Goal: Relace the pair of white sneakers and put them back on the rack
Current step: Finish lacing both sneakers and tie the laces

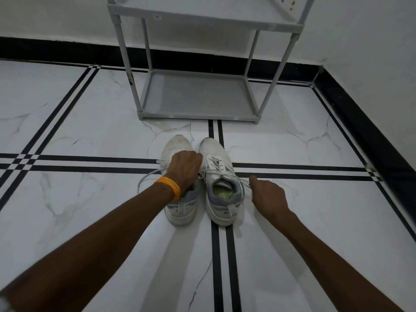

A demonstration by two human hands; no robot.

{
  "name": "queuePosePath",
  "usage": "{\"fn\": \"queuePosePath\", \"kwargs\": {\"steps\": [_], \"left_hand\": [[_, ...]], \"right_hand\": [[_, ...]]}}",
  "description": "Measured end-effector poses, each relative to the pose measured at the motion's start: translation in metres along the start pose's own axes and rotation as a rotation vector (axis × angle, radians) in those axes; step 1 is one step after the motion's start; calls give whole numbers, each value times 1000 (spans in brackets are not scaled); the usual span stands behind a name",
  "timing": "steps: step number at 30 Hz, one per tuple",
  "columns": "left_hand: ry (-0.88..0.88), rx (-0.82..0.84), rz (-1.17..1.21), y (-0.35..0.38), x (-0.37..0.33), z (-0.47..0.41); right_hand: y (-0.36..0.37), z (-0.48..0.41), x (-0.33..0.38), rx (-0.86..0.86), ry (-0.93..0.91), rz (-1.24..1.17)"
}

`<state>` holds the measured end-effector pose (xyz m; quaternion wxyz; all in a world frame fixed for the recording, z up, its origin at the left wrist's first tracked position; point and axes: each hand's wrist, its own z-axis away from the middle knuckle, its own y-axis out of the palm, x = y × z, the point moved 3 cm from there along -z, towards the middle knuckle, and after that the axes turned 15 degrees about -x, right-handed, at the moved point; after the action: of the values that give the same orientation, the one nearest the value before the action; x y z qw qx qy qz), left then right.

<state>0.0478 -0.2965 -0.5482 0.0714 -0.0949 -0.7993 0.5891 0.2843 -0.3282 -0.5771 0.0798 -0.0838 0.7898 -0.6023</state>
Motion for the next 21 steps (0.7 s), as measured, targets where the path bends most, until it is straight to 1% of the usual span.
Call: {"fn": "queuePosePath", "kwargs": {"steps": [2, 5, 6, 8, 10, 12, 14, 15, 18, 20, 21], "left_hand": [[6, -9, 0, -2, -1, 2], [-17, -54, 0, -8, -2, 4], [-16, -87, 3, -10, -3, 4], [-5, -170, 59, -14, -6, 3], [21, -170, 181, -13, -14, 1], [82, -77, 248, -8, -23, 0], [152, 3, 210, -2, -30, 0], [164, 25, 180, -1, -31, 1], [160, 16, 138, 2, -34, 3], [131, -2, 138, 3, -34, 4], [89, -2, 163, 4, -33, 4]], "right_hand": [[-1, -3, -3, 14, 32, -30], [0, -6, -8, 53, 165, -295], [-5, -9, -8, 42, 191, -377], [-20, -17, -3, -17, 211, -442], [-36, -26, 10, -42, 204, -452], [-43, -32, 30, 1, 117, -384], [-38, -34, 45, 52, -17, -272], [-35, -33, 50, 51, -45, -237], [-29, -33, 49, 8, -18, -241], [-28, -31, 45, -20, 11, -321], [-28, -31, 43, -28, 39, -395]]}}
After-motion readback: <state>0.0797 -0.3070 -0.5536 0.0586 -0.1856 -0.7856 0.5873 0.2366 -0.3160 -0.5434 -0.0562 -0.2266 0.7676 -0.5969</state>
